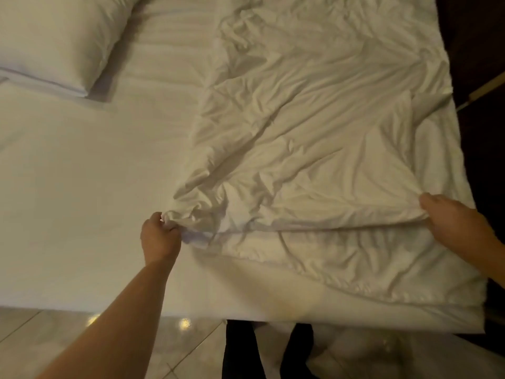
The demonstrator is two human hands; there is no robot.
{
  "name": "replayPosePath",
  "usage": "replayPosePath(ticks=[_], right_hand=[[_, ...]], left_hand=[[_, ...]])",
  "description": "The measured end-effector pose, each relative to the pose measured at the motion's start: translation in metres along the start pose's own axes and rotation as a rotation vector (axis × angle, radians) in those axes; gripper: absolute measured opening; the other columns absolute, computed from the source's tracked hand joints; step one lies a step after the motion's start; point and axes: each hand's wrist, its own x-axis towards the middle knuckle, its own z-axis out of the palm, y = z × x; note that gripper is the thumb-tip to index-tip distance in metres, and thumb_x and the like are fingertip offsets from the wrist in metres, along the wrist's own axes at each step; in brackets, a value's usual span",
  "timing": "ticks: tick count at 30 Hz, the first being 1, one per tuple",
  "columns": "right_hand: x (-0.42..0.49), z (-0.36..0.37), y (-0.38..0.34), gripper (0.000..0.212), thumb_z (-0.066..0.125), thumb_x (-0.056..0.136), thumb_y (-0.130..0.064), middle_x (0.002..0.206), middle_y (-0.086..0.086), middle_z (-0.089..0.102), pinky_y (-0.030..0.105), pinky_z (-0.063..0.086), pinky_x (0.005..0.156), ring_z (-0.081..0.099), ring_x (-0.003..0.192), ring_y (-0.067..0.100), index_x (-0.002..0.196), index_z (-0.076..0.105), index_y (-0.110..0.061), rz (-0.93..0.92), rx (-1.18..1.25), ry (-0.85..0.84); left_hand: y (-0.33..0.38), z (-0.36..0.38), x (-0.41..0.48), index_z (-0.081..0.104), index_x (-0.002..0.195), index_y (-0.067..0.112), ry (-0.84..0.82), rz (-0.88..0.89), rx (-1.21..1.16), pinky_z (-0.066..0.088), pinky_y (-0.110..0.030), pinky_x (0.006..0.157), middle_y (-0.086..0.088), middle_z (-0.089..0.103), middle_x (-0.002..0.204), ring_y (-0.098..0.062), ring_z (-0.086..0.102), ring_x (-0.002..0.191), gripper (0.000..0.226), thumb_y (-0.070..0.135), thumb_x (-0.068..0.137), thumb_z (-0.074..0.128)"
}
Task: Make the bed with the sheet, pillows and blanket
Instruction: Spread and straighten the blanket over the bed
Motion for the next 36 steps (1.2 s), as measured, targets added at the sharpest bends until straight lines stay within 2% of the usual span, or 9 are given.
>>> replayPosePath(ticks=[5,8,13,17,24,26,30,34,36], right_hand=[[-0.063,0.049,0.124,0.021,0.06,0.082,-0.019,0.087,-0.002,0.032,0.04,0.052,0.055,0.043,0.069,0.024,0.102,0.055,-0.013,0.075,-0.15,-0.061],[-0.106,0.041,0.136,0.023,0.048,0.087,-0.012,0.088,-0.002,0.029,0.037,0.046,0.056,0.038,0.072,0.022,0.105,0.061,-0.009,0.104,-0.165,-0.008],[-0.15,0.07,0.144,0.037,0.076,0.072,0.007,0.091,0.005,0.037,0.041,0.044,0.062,0.042,0.08,0.028,0.106,0.07,-0.006,0.215,-0.095,-0.098],[-0.16,0.083,0.133,0.046,0.079,0.074,0.003,0.101,0.005,0.038,0.045,0.046,0.074,0.04,0.093,0.03,0.117,0.069,-0.012,0.199,0.044,-0.15],[-0.17,0.1,0.11,0.064,0.07,0.085,-0.001,0.137,0.017,0.042,0.055,0.052,0.09,0.042,0.116,0.04,0.144,0.052,-0.018,0.33,0.152,-0.178],[-0.172,0.104,0.107,0.073,0.066,0.084,0.003,0.141,0.021,0.043,0.056,0.052,0.088,0.044,0.114,0.045,0.151,0.043,-0.017,0.345,0.141,-0.144],[-0.176,0.102,0.111,0.068,0.066,0.079,0.01,0.118,0.025,0.058,0.053,0.056,0.074,0.051,0.096,0.045,0.143,0.051,-0.005,0.361,0.098,-0.071],[-0.186,0.079,0.13,0.065,0.085,0.056,0.01,0.086,0.019,0.056,0.042,0.049,0.058,0.046,0.08,0.038,0.118,0.071,0.0,0.308,0.042,-0.019],[-0.185,0.068,0.147,0.044,0.078,0.071,0.002,0.086,0.017,0.05,0.043,0.047,0.057,0.045,0.078,0.038,0.114,0.073,-0.003,0.254,0.033,0.074]], left_hand=[[-0.008,0.001,-0.031,0.067,0.108,0.015,0.124,-0.126,0.094,0.057,-0.05,0.087,-0.016,0.068,0.107,-0.041,0.066,0.097,0.038,-0.001,0.074,0.064],[-0.011,0.007,-0.057,0.064,0.112,0.012,0.097,-0.115,0.181,0.056,-0.052,0.089,-0.022,0.065,0.109,-0.045,0.065,0.099,0.039,-0.003,0.076,0.062],[-0.006,0.031,-0.1,0.057,0.11,0.007,-0.066,-0.018,0.328,0.045,-0.047,0.081,-0.019,0.055,0.107,-0.045,0.058,0.095,0.038,-0.007,0.077,0.069],[-0.015,0.046,-0.096,0.061,0.126,0.002,-0.141,0.001,0.362,0.048,-0.049,0.092,-0.025,0.064,0.112,-0.045,0.06,0.109,0.05,-0.008,0.078,0.07],[-0.022,0.055,-0.098,0.064,0.07,0.012,-0.182,-0.063,0.148,0.054,-0.055,0.077,-0.011,0.065,0.078,-0.043,0.063,0.086,0.016,0.022,0.071,0.051],[-0.02,0.06,-0.1,0.063,0.079,0.016,-0.155,-0.101,0.106,0.053,-0.052,0.083,-0.012,0.065,0.083,-0.04,0.062,0.088,0.021,0.033,0.085,0.054],[-0.009,0.069,-0.102,0.064,0.118,0.005,-0.008,-0.246,0.117,0.052,-0.048,0.093,-0.021,0.07,0.109,-0.042,0.064,0.107,0.043,0.038,0.092,0.072],[0.004,0.055,-0.101,0.062,0.091,0.003,0.082,-0.204,0.186,0.056,-0.053,0.086,-0.023,0.067,0.09,-0.045,0.065,0.091,0.016,0.018,0.094,0.066],[0.008,0.037,-0.098,0.058,0.086,0.003,0.143,-0.176,0.212,0.055,-0.053,0.081,-0.022,0.064,0.084,-0.045,0.063,0.085,0.013,0.013,0.093,0.062]])
